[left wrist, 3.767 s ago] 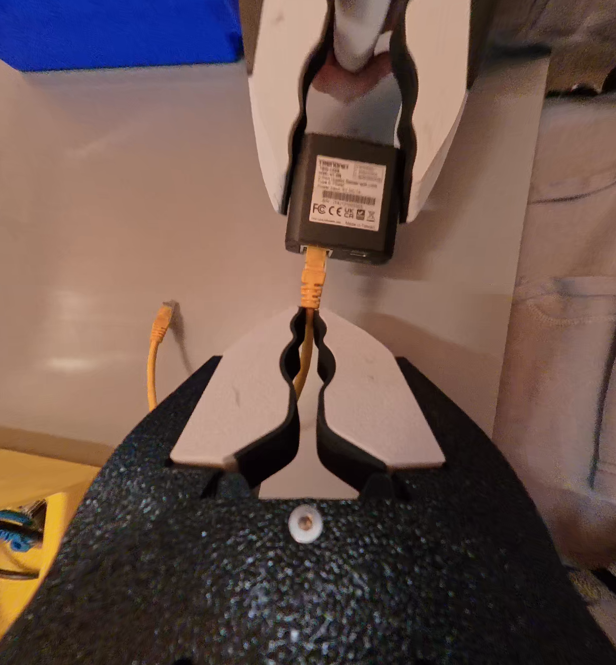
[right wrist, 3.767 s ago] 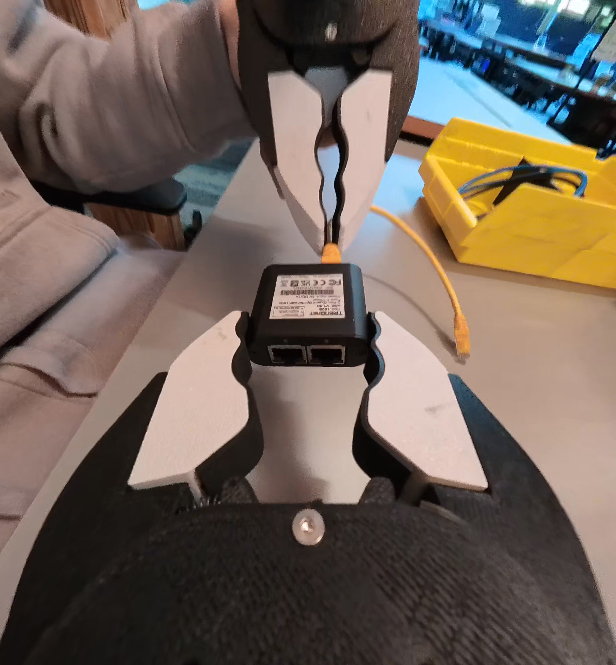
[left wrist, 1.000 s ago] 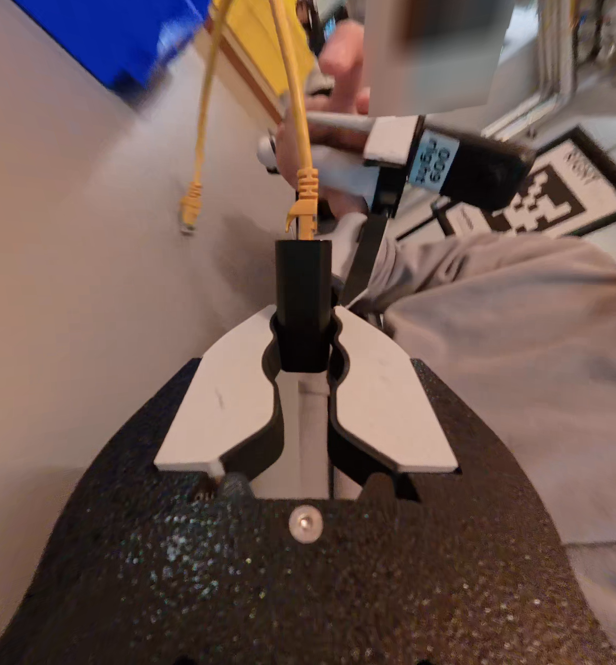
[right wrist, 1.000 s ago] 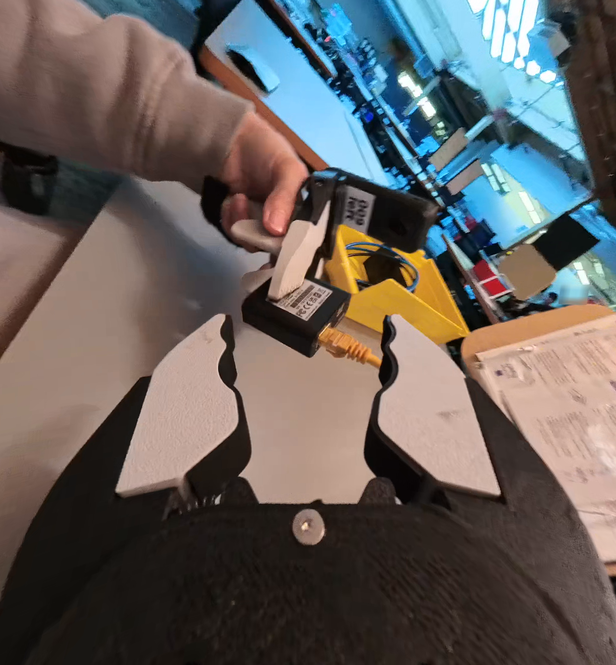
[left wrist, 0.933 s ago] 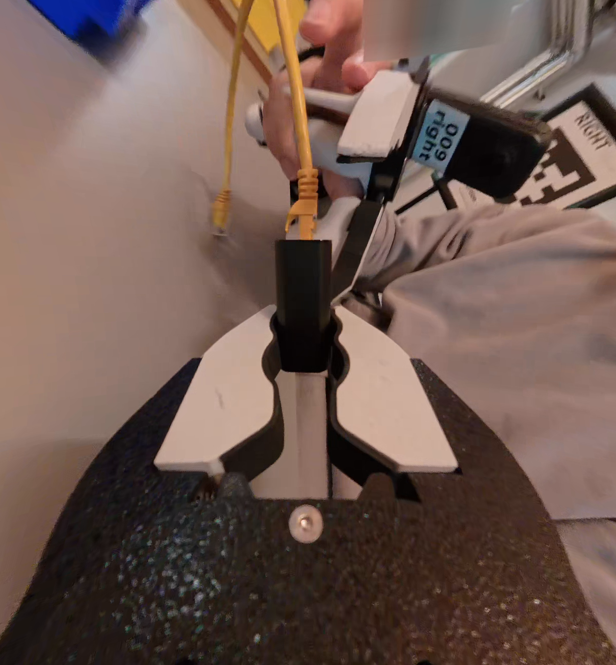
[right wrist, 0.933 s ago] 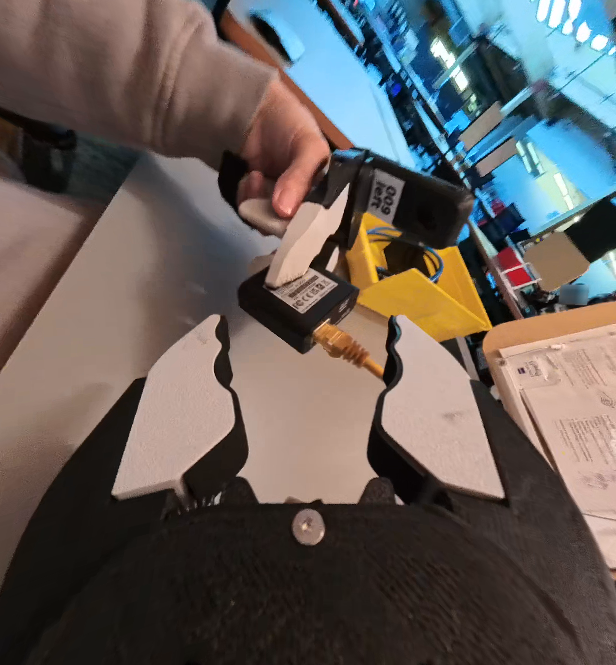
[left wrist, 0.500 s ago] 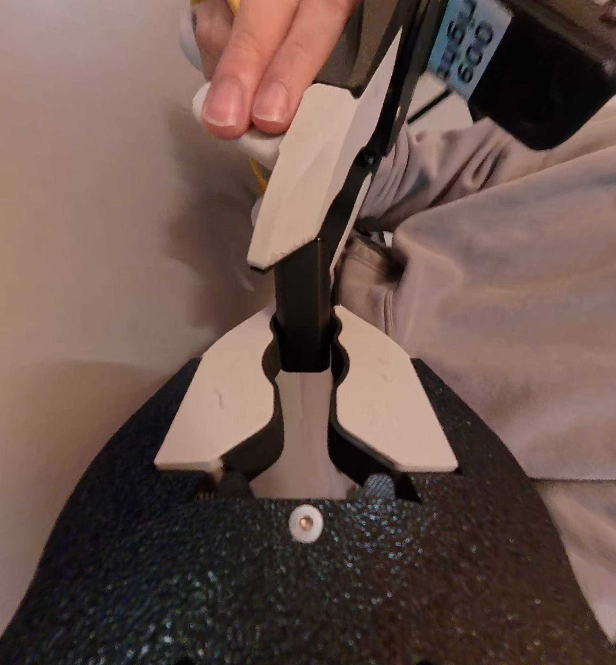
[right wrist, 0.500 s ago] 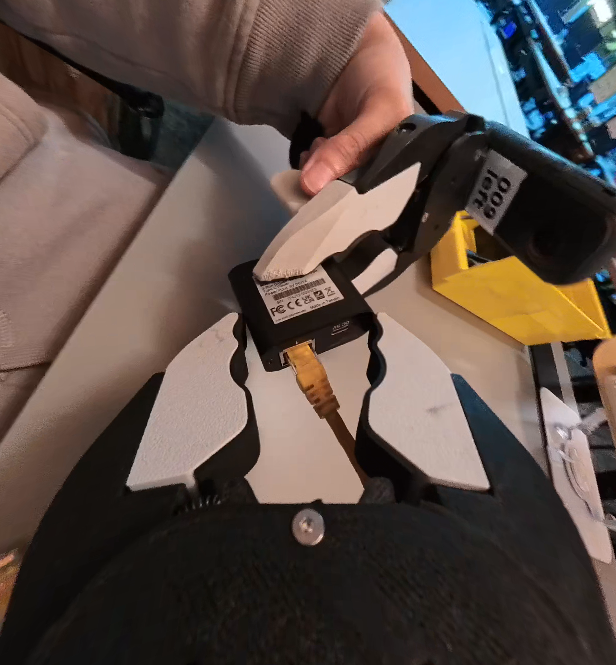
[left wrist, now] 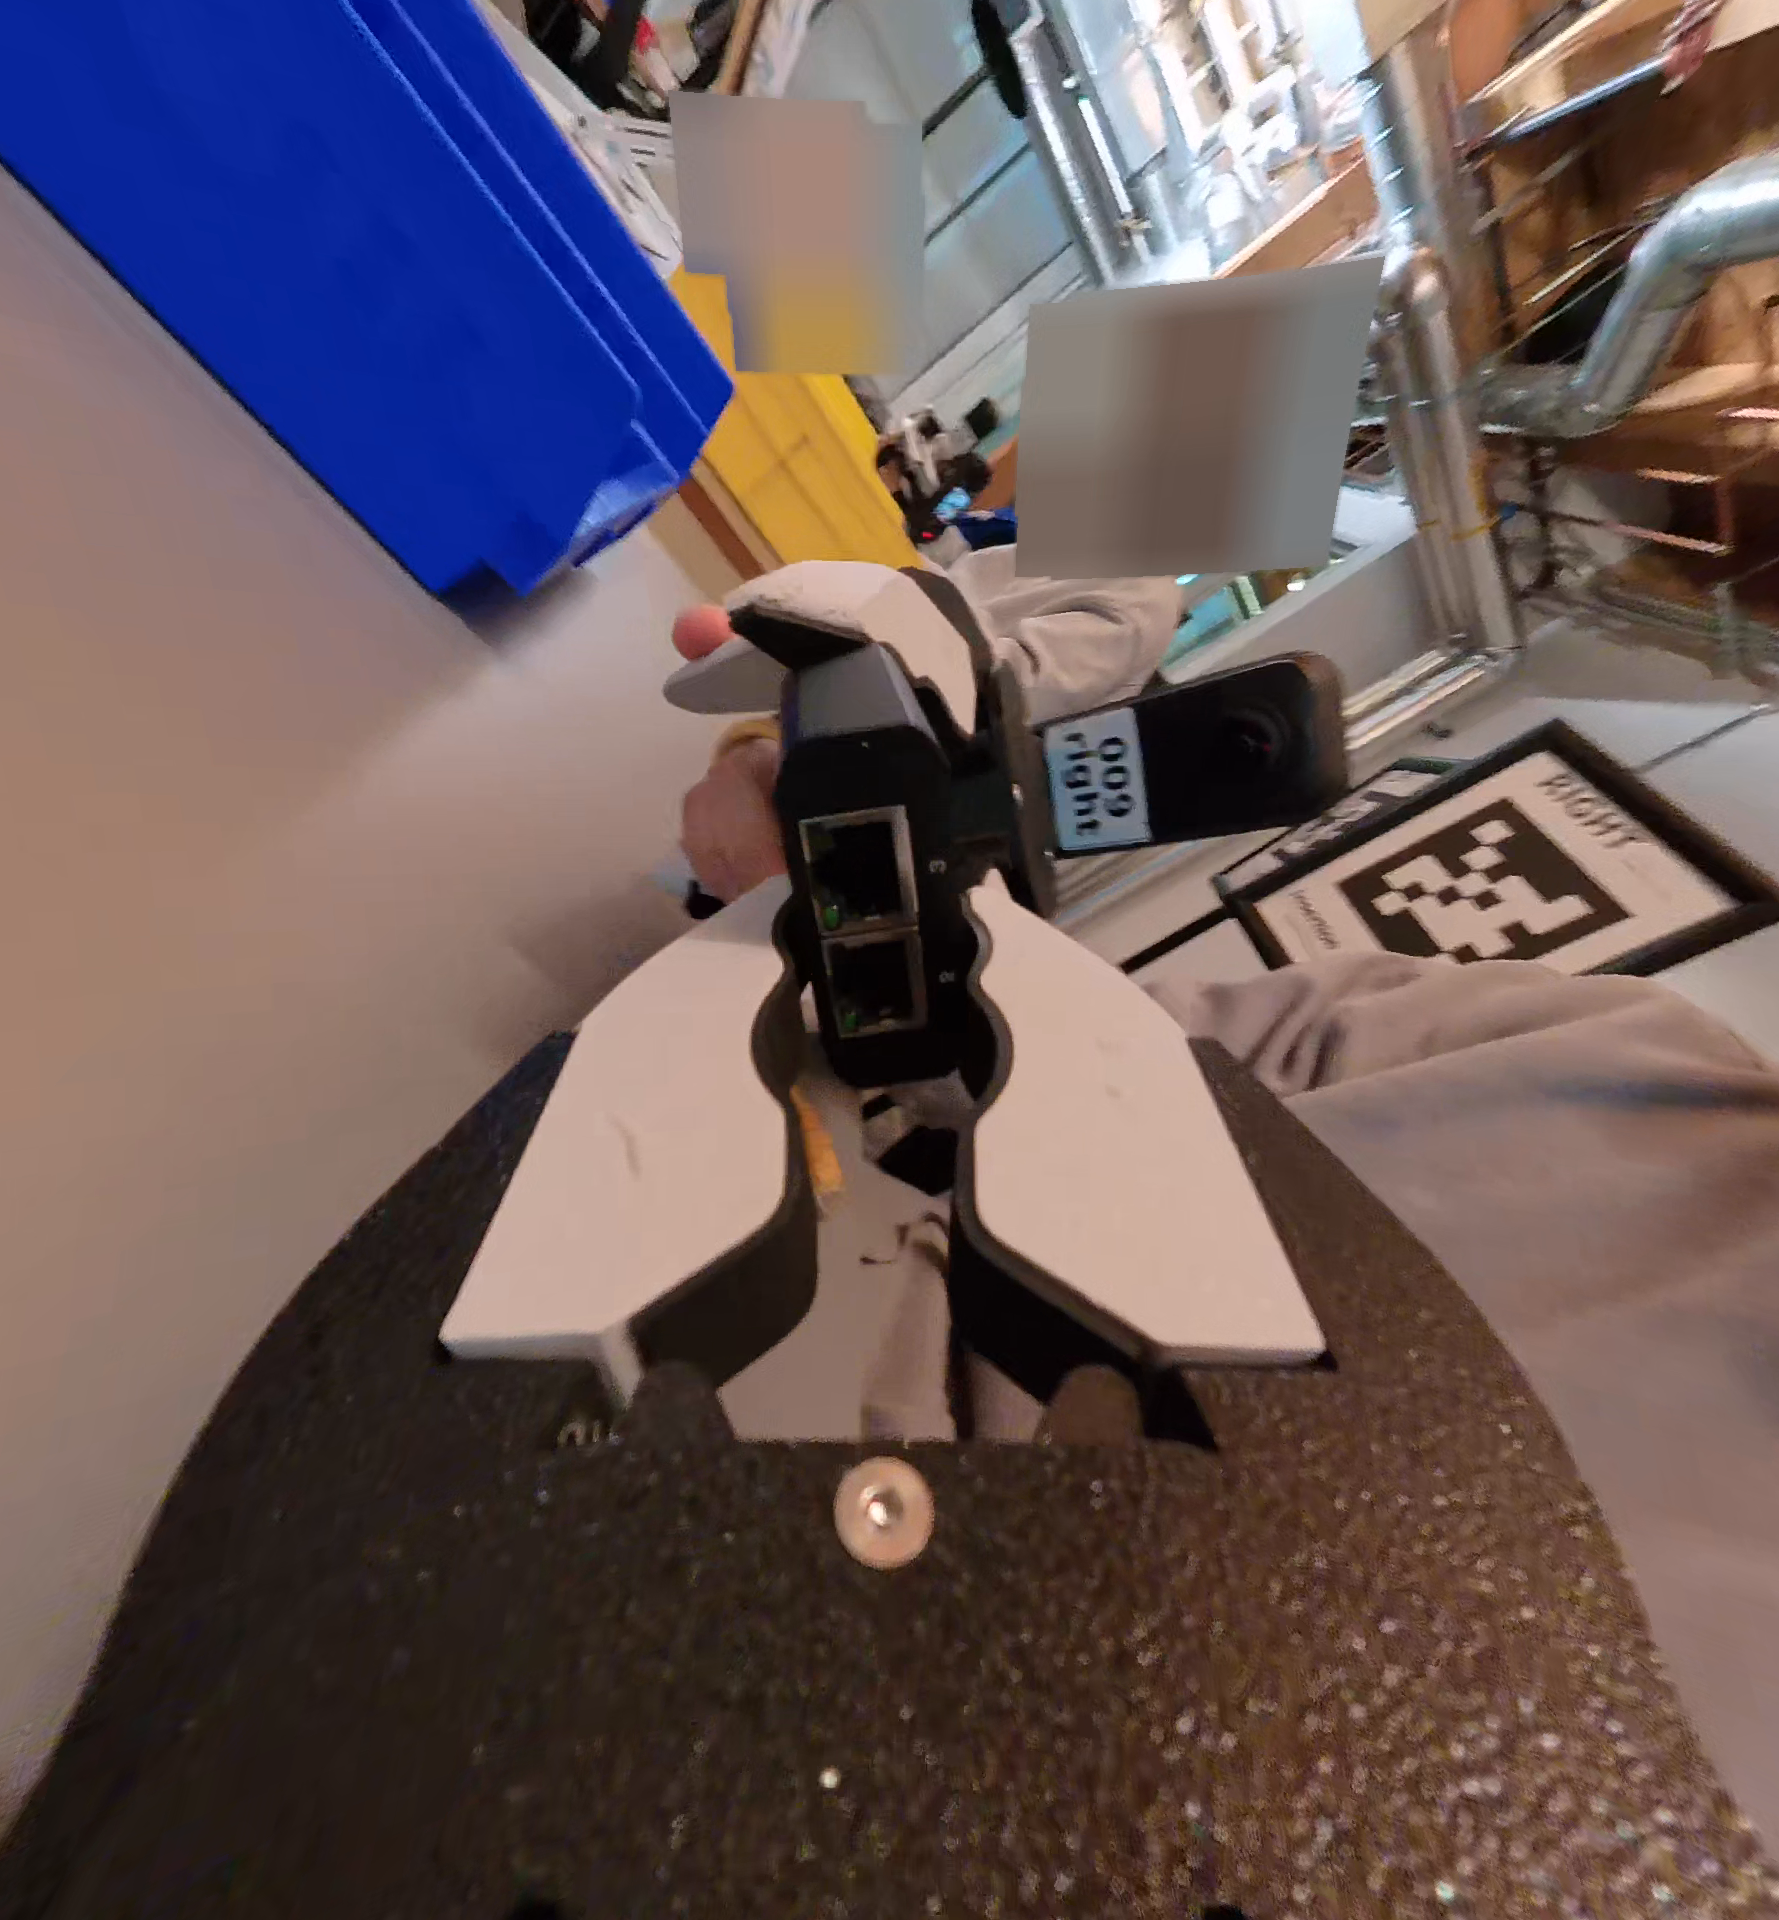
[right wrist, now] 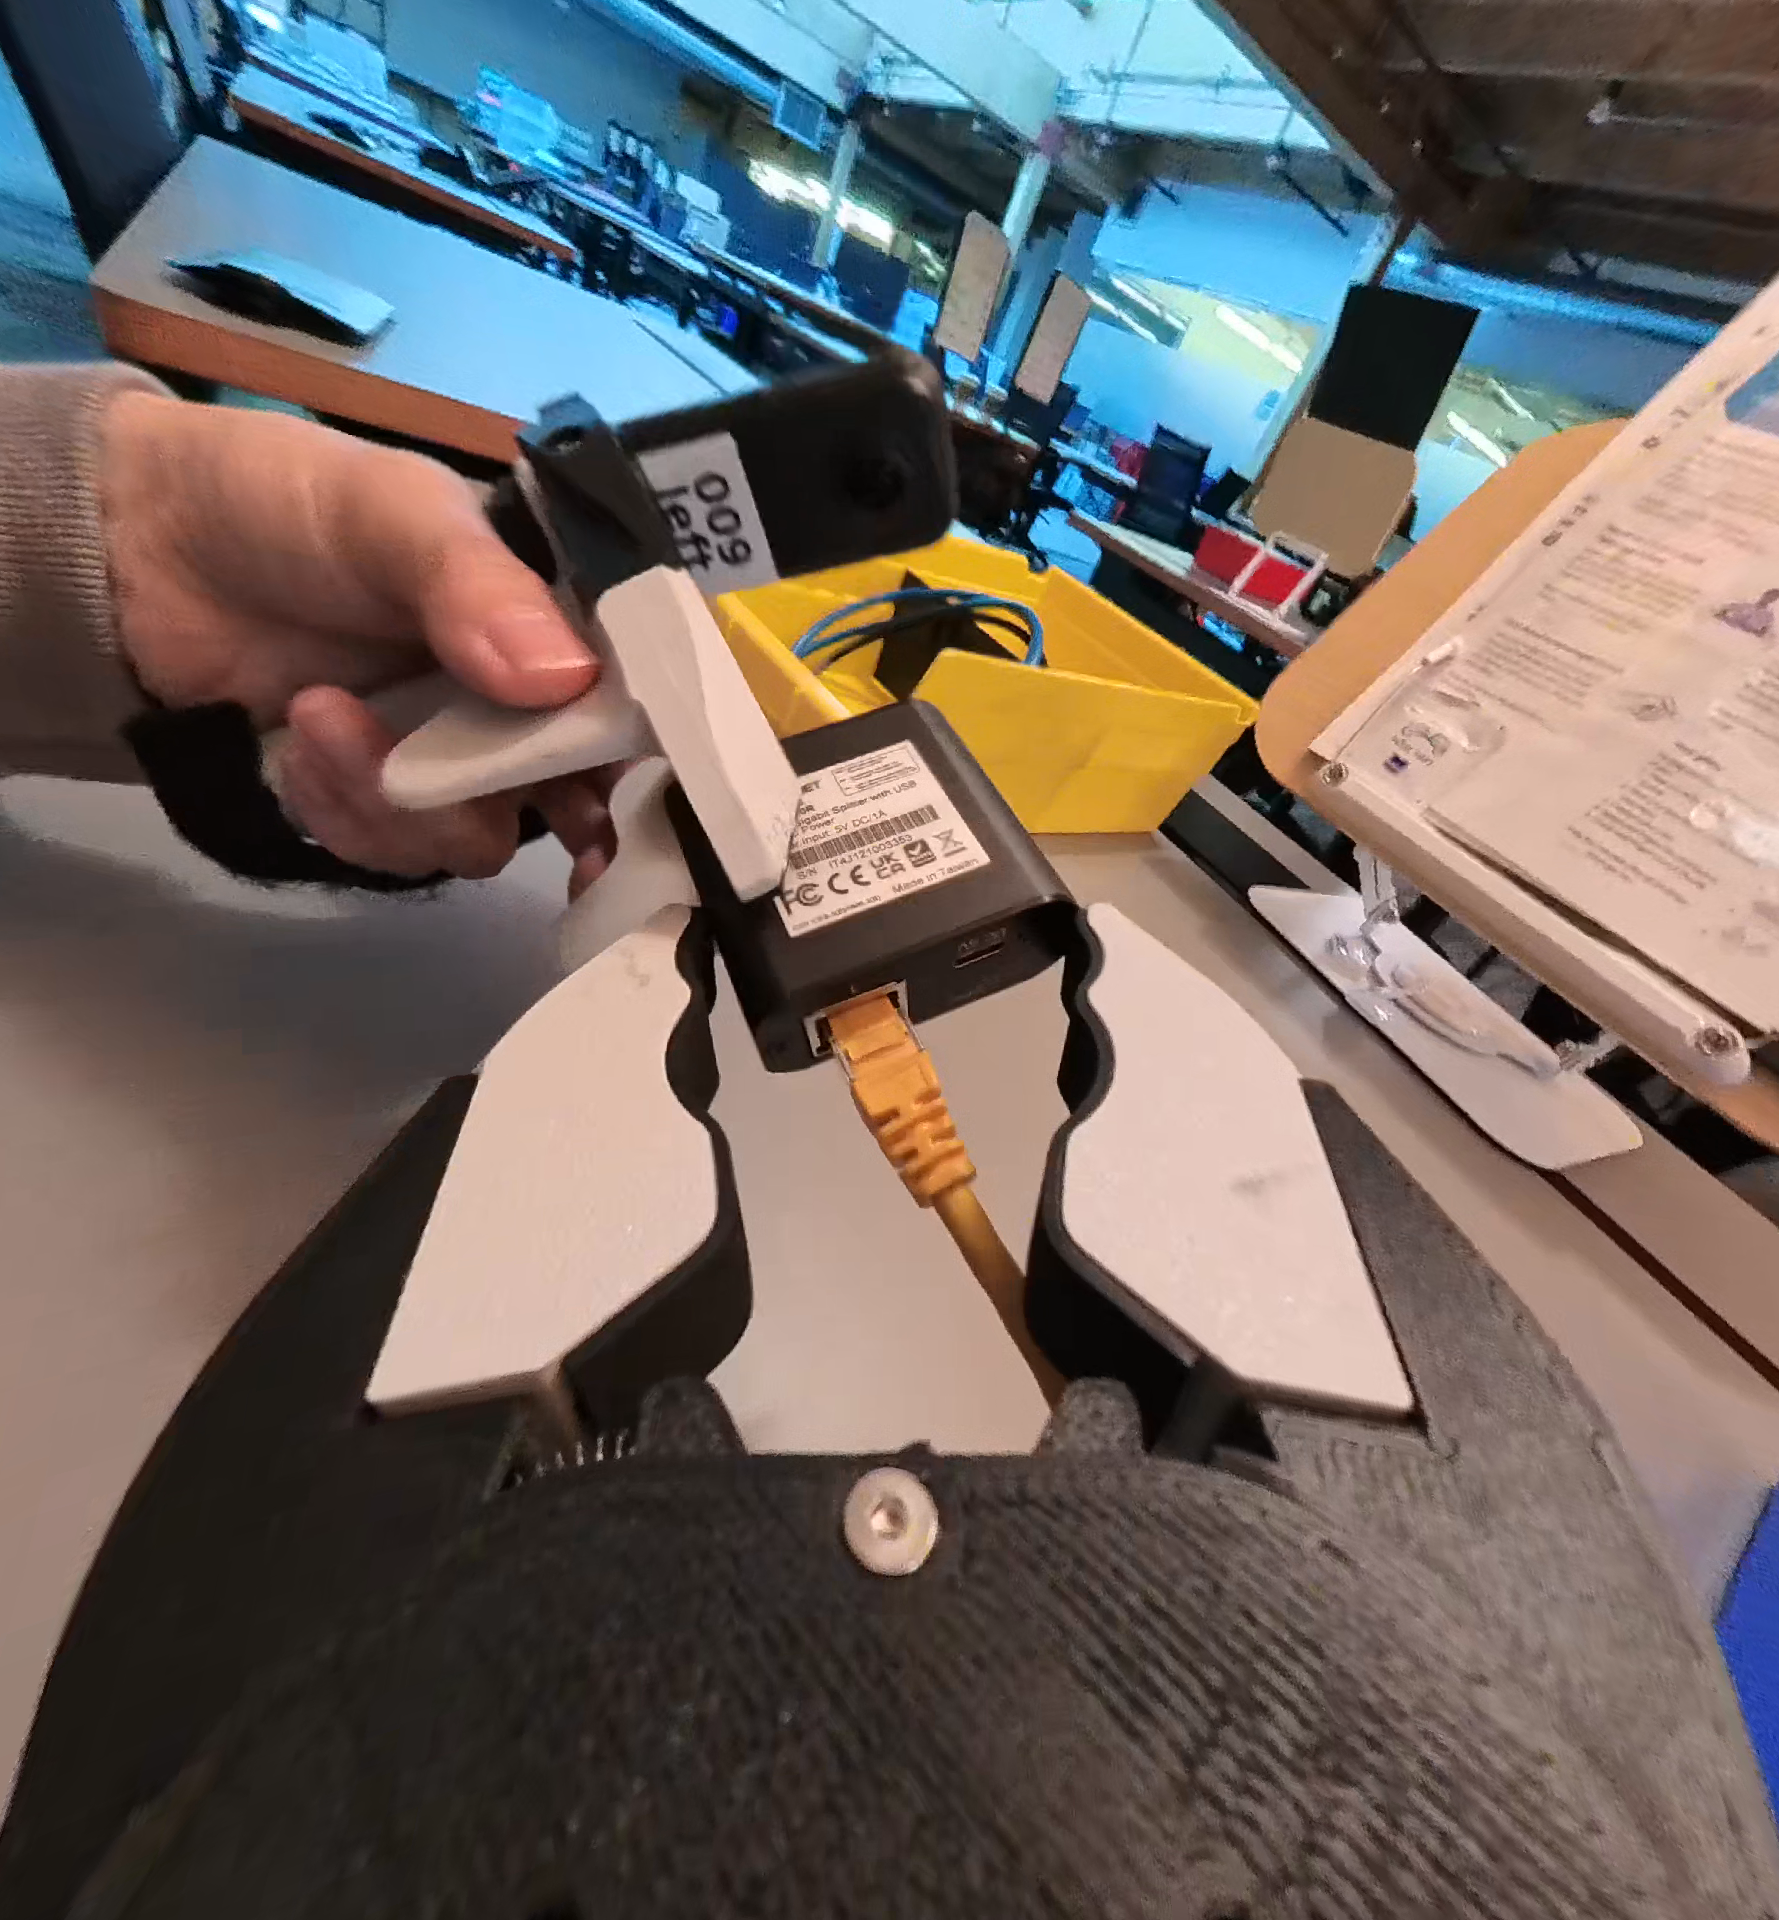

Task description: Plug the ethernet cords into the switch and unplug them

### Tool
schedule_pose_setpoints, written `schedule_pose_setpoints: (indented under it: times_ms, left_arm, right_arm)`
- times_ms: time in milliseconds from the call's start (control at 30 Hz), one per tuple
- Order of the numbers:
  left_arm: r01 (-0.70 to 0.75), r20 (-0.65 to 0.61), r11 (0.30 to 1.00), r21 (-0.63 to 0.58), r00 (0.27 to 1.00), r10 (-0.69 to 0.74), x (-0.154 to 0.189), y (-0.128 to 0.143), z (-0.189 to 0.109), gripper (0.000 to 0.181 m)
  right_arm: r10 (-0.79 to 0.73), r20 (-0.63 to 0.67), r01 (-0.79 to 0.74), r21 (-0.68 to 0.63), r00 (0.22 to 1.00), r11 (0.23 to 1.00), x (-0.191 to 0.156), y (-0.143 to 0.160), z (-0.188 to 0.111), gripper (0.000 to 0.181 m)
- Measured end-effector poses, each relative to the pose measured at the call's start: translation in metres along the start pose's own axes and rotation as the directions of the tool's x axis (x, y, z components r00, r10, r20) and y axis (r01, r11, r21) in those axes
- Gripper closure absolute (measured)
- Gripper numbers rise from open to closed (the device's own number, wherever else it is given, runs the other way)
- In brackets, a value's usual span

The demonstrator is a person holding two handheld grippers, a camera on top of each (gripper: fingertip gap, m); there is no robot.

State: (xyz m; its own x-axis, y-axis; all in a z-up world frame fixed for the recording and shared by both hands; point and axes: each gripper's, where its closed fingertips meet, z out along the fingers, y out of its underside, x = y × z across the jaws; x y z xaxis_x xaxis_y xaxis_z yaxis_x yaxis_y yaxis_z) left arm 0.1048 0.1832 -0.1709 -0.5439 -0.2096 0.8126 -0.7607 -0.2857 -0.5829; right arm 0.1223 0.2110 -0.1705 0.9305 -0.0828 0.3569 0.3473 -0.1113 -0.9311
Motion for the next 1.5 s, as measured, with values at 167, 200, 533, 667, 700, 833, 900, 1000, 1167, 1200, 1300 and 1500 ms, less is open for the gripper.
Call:
schedule_pose_setpoints:
  times_ms: [167,200,533,667,700,833,900,1000,1167,1200,1300,1500]
  left_arm:
    - [0.041,-0.05,0.993,-0.114,0.998,-0.047,0.006,0.015,0.0,0.158]
    - [0.04,-0.04,0.989,-0.141,0.998,-0.046,0.006,0.019,-0.001,0.158]
    - [0.04,-0.034,0.964,-0.262,0.998,-0.05,0.008,0.035,-0.004,0.158]
    - [0.028,-0.028,0.955,-0.295,0.999,-0.038,0.009,0.04,-0.001,0.158]
    - [0.029,-0.015,0.958,-0.287,0.999,-0.035,0.007,0.038,-0.001,0.158]
    - [-0.008,0.064,0.997,-0.08,0.998,0.013,-0.002,0.008,0.002,0.153]
    - [-0.027,0.107,0.999,0.032,0.994,0.024,-0.007,-0.008,0.0,0.156]
    - [-0.051,0.162,0.999,0.018,0.986,0.048,-0.018,-0.006,-0.001,0.158]
    - [0.102,0.098,0.991,0.092,0.989,-0.111,-0.028,-0.01,-0.008,0.159]
    - [0.122,0.093,0.988,0.095,0.987,-0.131,-0.03,-0.011,-0.011,0.158]
    - [0.182,0.012,0.98,0.075,0.983,-0.183,-0.023,-0.008,-0.011,0.159]
    - [0.191,-0.026,0.982,-0.001,0.981,-0.191,-0.017,0.004,-0.002,0.159]
  right_arm:
    - [0.02,0.129,-0.042,0.168,0.991,0.985,-0.013,-0.01,-0.008,0.116]
    - [0.0,0.157,-0.026,0.165,0.988,0.986,-0.018,-0.008,-0.007,0.113]
    - [-0.099,0.27,0.043,0.205,0.958,0.978,-0.035,-0.011,-0.013,0.104]
    - [-0.097,0.265,0.034,0.235,0.959,0.971,-0.038,-0.019,-0.012,0.113]
    - [-0.089,0.257,0.029,0.227,0.962,0.973,-0.036,-0.018,-0.011,0.116]
    - [-0.018,0.191,-0.027,0.229,0.981,0.973,-0.02,-0.018,-0.013,0.147]
    - [0.054,0.163,-0.088,0.209,0.985,0.974,-0.012,-0.016,-0.012,0.173]
    - [0.049,0.134,-0.08,0.24,0.99,0.967,-0.013,-0.008,-0.009,0.17]
    - [-0.073,0.228,0.047,0.117,0.971,0.992,-0.03,0.009,-0.006,0.097]
    - [-0.113,0.257,0.097,0.074,0.96,0.992,-0.034,0.015,-0.006,0.094]
    - [-0.212,0.205,0.213,0.016,0.956,0.977,-0.029,0.029,-0.001,0.1]
    - [-0.271,0.17,0.268,0.044,0.947,0.962,-0.029,0.031,-0.001,0.112]
